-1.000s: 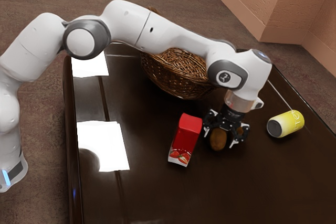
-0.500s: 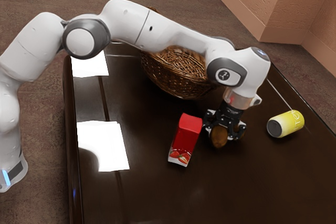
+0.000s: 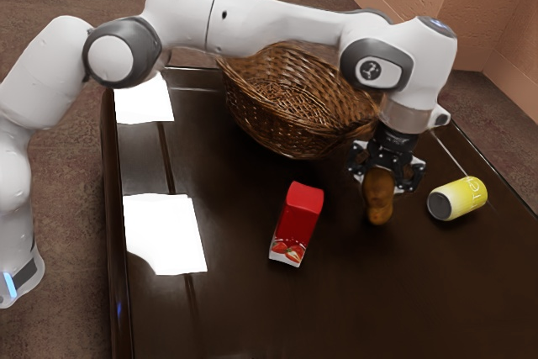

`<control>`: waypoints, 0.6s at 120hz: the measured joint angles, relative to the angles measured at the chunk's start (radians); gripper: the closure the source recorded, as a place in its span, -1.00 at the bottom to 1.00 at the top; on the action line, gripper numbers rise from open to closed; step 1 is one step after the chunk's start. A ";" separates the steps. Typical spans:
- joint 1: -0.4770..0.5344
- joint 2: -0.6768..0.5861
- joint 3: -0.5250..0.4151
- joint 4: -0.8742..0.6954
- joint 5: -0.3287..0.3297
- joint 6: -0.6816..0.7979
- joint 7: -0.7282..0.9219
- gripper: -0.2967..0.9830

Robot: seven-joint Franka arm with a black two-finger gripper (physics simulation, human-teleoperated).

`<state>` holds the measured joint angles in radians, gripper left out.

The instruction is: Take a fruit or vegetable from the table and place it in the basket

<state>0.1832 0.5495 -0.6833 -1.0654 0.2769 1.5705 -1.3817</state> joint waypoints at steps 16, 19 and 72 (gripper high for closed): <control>0.000 -0.048 -0.015 0.056 0.010 -0.064 0.000 0.10; 0.000 -0.055 -0.019 0.068 0.011 -0.076 0.000 0.10; 0.301 -0.180 -0.043 0.194 0.041 -0.273 0.027 0.12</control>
<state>0.4840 0.3692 -0.7260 -0.8711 0.3183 1.2973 -1.3551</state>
